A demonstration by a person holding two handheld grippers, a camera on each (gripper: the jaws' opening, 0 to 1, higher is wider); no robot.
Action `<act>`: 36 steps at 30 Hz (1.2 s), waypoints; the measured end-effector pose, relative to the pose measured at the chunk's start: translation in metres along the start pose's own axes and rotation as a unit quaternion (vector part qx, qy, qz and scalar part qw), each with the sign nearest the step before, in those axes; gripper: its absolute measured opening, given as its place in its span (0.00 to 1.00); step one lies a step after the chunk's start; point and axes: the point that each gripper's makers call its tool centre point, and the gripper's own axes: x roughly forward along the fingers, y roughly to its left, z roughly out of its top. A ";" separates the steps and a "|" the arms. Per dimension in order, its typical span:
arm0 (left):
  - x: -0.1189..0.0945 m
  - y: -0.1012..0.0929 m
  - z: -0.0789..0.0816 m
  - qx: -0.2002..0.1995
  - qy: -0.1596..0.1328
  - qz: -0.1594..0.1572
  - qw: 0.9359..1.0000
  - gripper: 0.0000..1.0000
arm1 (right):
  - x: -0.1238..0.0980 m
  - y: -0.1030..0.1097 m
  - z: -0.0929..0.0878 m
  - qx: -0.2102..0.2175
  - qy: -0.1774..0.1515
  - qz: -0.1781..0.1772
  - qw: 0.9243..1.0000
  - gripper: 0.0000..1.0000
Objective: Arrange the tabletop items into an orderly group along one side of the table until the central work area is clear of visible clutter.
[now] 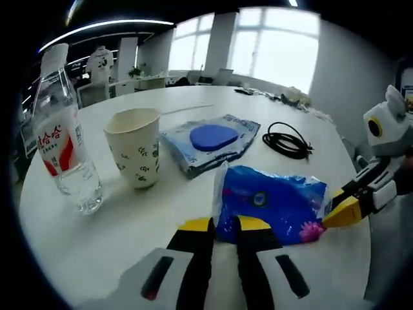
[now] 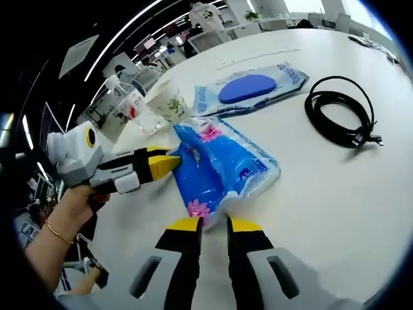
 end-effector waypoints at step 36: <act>-0.031 -0.052 0.035 0.059 0.024 -0.005 0.998 0.04 | -0.059 -0.025 0.058 -0.061 -0.089 0.026 0.994 0.00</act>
